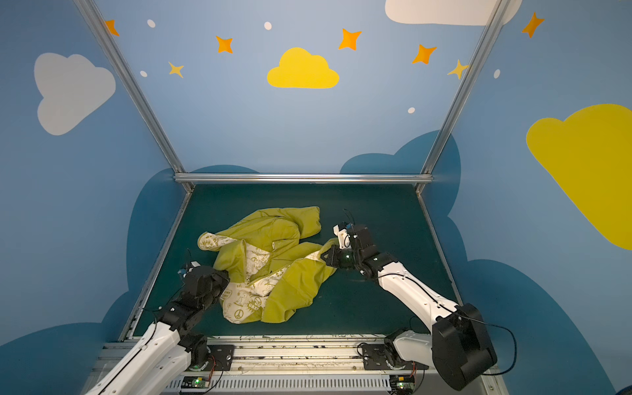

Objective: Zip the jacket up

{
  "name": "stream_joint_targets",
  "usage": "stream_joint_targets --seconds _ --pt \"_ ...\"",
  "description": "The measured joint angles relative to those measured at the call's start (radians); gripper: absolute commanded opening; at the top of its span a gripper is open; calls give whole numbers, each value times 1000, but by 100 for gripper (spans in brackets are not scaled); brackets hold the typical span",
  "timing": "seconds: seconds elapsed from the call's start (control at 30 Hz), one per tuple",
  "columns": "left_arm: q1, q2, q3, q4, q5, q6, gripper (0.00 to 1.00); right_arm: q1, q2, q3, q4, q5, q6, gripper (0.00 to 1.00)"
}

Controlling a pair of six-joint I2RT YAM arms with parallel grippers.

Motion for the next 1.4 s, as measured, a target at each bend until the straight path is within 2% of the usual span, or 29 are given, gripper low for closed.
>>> stream_joint_targets --seconds 0.07,0.27,0.5,0.7,0.8,1.03,1.2,1.4 --pt "17 -5 -14 13 36 13 43 0 0 0 0 0 0 0" --pt "18 109 -68 69 154 13 52 0 0 0 0 0 0 0" --pt "16 95 -80 109 175 40 55 0 0 0 0 0 0 0" --pt "-27 188 -116 228 176 77 54 1 8 0 7 -2 3 0" --pt "-56 228 -119 278 174 90 51 1 9 0 7 -2 4 0" --pt "-74 256 -125 352 153 105 36 1 9 0 8 -3 6 0" --pt "-74 261 -127 356 142 111 32 1 9 0 12 -3 7 0" --pt "-74 282 -127 346 125 126 9 1 9 -2 21 -4 8 0"
